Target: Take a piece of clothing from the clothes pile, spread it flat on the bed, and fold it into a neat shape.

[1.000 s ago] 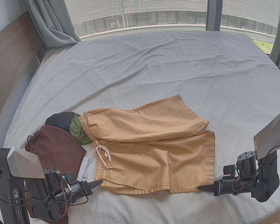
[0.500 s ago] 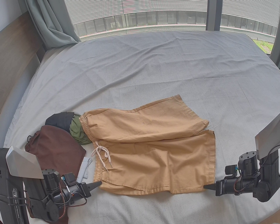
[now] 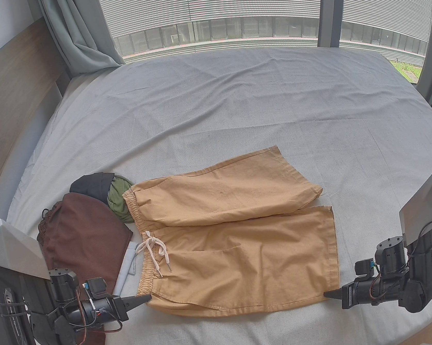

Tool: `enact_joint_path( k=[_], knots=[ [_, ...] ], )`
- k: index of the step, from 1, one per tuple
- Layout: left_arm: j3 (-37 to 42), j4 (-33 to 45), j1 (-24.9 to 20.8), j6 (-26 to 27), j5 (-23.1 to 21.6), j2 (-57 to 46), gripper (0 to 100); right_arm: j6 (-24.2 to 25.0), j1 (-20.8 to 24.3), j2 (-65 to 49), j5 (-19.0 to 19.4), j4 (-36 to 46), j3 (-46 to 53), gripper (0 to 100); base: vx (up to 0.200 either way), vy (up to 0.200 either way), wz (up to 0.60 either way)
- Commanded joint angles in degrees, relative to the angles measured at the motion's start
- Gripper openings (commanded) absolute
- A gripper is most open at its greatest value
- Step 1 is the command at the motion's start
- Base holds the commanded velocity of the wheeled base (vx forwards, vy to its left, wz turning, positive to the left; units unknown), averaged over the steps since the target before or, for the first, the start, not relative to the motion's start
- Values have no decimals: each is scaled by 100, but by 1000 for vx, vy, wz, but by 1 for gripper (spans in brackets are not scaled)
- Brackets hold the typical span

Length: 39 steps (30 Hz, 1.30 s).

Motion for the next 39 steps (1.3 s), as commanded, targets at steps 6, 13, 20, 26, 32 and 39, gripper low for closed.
enact_joint_path(
  k=[6, 13, 20, 26, 32, 39],
  knots=[
    [663, 3, 60, 697, -73, -207, 0, -249, -46, -30, 73, -7, 255, 0, 0, 0, 0],
    [830, 3, 122, 794, -81, -243, 0, -469, -99, -127, 152, -7, 396, 0, 0, 0, 0],
    [1103, 3, 289, 1259, -503, -216, 0, -592, -99, -206, 284, 2, 563, 0, 0, 0, 0],
    [1261, 3, 420, 1506, -644, -199, 0, -899, -72, -355, 310, 2, 721, 0, 0, 0, 0],
    [1305, 12, 517, 1734, -732, -163, 0, -935, -99, -355, 310, 2, 774, 0, 0, 0, 0],
    [1305, 12, 596, 2358, -952, 162, 0, -1198, -160, -355, 521, 10, 783, 0, 0, 0, 0]
  ],
)
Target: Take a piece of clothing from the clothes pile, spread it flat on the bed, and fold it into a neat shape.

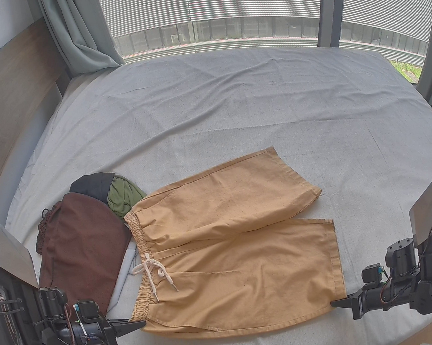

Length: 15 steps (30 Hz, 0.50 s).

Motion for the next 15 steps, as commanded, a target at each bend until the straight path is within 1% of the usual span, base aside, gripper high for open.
enact_joint_path(
  k=[1, 3, 5, 8, 12, 15],
  knots=[
    [84, -1, 131, 428, -191, 311, 0, -213, -86, -4, 190, 1, 101, 0, 0, 0, 0],
    [92, -1, 184, 701, -332, 443, 0, -389, -138, 5, 287, 18, 101, 0, 0, 0, 0],
    [92, -1, 210, 894, -376, 557, 0, -477, -182, -4, 349, 36, 101, 0, 0, 0, 0],
    [92, -1, 254, 956, -402, 583, 0, -503, -244, -22, 445, 62, 101, 0, 0, 0, 0],
    [92, 8, 280, 964, -560, 574, 0, -644, -314, -136, 639, 71, 101, 0, 0, 0, 0],
    [92, -1, 280, 964, -613, 548, 0, -644, -323, -197, 674, 62, 101, 0, 0, 0, 0]
  ],
)
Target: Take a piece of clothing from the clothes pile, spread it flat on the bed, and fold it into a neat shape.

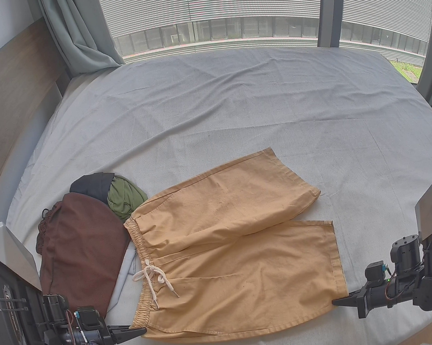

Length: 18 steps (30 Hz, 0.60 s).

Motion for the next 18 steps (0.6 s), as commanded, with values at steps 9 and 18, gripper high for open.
enact_joint_path(
  k=[9, 18],
  knots=[
    [-259, -24, -136, -150, -162, -80, 0, 49, 21, -543, 41, -74, 28, 0, 0, 0, 0],
    [-461, -24, -180, -353, -162, -352, 0, 181, 65, -842, 58, -74, -112, 0, 0, 0, 0]
  ],
)
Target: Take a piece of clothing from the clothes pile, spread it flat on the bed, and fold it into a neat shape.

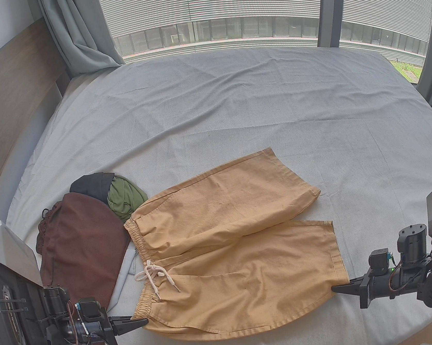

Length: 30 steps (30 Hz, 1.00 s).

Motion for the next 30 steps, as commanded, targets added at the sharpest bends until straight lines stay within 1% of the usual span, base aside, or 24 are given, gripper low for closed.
enact_joint_path(
  k=[1, 4, 7, 15, 21, 22, 26, 30],
  knots=[
    [-44, -10, -24, -145, 2, -252, 0, 17, 8, -192, 5, -3, -72, 0, 0, 0, 0],
    [-62, -10, -51, -348, 2, -410, 0, 26, 8, -201, 5, -3, -116, 0, 0, 0, 0],
    [-80, -10, -59, -383, -6, -454, 0, 44, 8, -201, 5, -3, -195, 0, 0, 0, 0],
    [-238, -19, -86, -515, 2, -577, 0, 298, 25, -447, 5, -3, -301, 0, 0, 0, 0],
    [-387, -10, -95, -813, 20, -823, 0, 448, 52, -640, -4, -3, -345, 0, 0, 0, 0],
    [-387, -10, -112, -1183, 37, -1017, 0, 509, 69, -676, -4, -3, -362, 0, 0, 0, 0],
    [-387, -10, -139, -1833, 37, -1386, 0, 527, 69, -684, -4, -3, -397, 0, 0, 0, 0],
    [-449, -10, -218, -2246, 46, -1632, 0, 536, 69, -693, -4, -3, -424, 0, 0, 0, 0]
  ],
)
